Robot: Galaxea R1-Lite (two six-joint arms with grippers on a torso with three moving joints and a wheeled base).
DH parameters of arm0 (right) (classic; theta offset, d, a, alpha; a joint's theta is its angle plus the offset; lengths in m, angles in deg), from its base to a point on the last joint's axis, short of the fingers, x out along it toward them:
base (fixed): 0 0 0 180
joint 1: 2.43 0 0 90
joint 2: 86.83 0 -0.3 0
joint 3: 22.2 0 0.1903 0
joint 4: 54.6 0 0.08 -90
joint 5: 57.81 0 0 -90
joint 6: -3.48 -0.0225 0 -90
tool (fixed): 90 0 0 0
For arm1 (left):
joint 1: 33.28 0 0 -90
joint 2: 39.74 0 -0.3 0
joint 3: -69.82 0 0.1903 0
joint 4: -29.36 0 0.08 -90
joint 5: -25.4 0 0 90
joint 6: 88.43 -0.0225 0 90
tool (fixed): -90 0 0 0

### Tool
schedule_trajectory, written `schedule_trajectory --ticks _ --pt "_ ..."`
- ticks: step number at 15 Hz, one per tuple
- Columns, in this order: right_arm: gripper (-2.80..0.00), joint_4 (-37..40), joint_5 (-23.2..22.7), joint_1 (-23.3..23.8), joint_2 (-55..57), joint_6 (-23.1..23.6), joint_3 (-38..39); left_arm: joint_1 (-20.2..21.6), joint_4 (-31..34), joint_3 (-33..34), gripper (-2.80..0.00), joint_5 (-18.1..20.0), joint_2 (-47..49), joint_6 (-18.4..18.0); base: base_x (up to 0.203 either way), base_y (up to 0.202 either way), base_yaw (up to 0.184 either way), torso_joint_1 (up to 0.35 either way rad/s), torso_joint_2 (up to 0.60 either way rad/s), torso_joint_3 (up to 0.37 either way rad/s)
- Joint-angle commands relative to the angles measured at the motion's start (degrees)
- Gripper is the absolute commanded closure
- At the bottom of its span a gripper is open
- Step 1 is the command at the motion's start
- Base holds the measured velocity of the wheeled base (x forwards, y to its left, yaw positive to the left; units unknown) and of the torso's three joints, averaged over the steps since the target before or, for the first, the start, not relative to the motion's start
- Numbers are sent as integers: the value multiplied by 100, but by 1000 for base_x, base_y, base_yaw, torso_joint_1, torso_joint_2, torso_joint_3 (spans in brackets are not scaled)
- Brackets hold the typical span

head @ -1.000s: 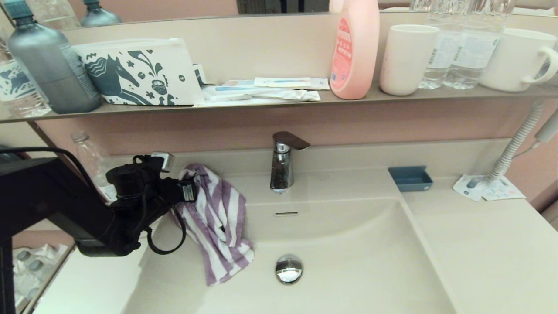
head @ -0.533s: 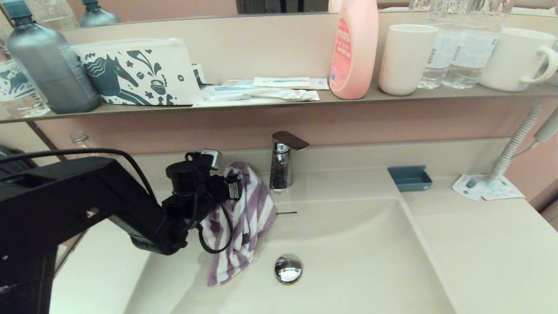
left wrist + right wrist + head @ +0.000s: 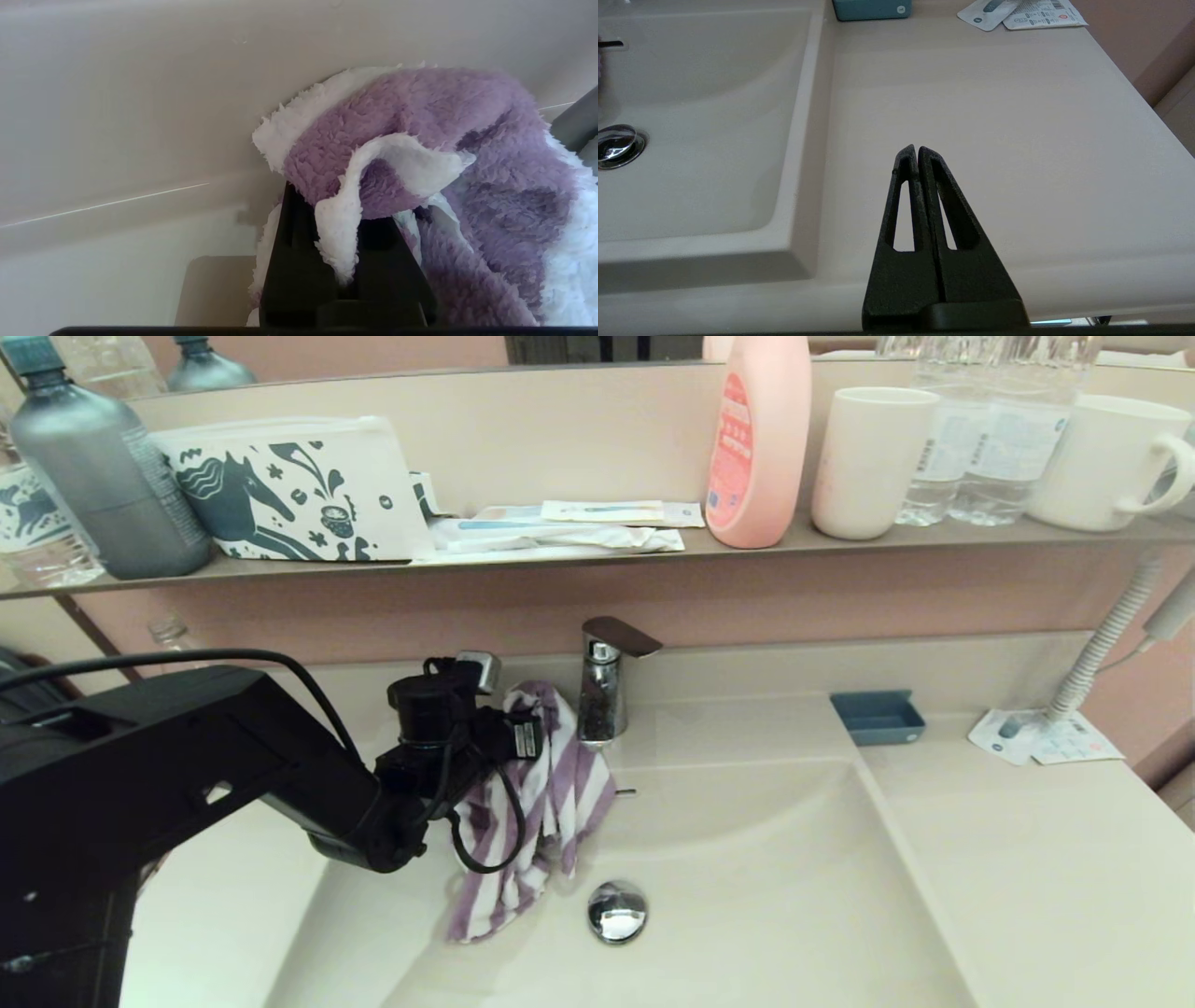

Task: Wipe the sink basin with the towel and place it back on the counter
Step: Wipe the sink

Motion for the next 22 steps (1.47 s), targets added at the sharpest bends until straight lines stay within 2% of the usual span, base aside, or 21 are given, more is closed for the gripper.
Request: schedule_trajectory --ticks 1,5,9,12,13,14,16,19,22 --pt "0 -2 -1 -2 5 0 0 175 -32 166 0 0 -134 4 0 0 0 0 0 0" --pt "0 -3 -1 -2 5 0 0 842 215 831 0 360 -801 -49 0 0 0 0 0 0" --pt "0 -5 -1 -2 5 4 0 1669 1432 1060 0 374 -1514 -188 0 0 0 0 0 0" --pt "0 2 -1 -2 5 -4 0 2058 1507 1032 0 382 -1461 -472 0 0 0 0 0 0" --pt "0 0 -1 -2 5 -1 0 2060 1505 981 0 406 -1421 -473 0 0 0 0 0 0" --pt "0 2 -1 -2 5 5 0 1989 1499 952 0 382 -1362 -477 0 0 0 0 0 0" --pt "0 2 -1 -2 5 -2 0 1588 1508 937 0 207 -1344 -462 0 0 0 0 0 0" --pt "0 2 -1 -2 5 -4 0 707 1513 886 0 -334 -1192 -379 0 0 0 0 0 0" --pt "0 1 -1 -2 5 -1 0 66 1547 215 0 -722 -573 -345 0 0 0 0 0 0"
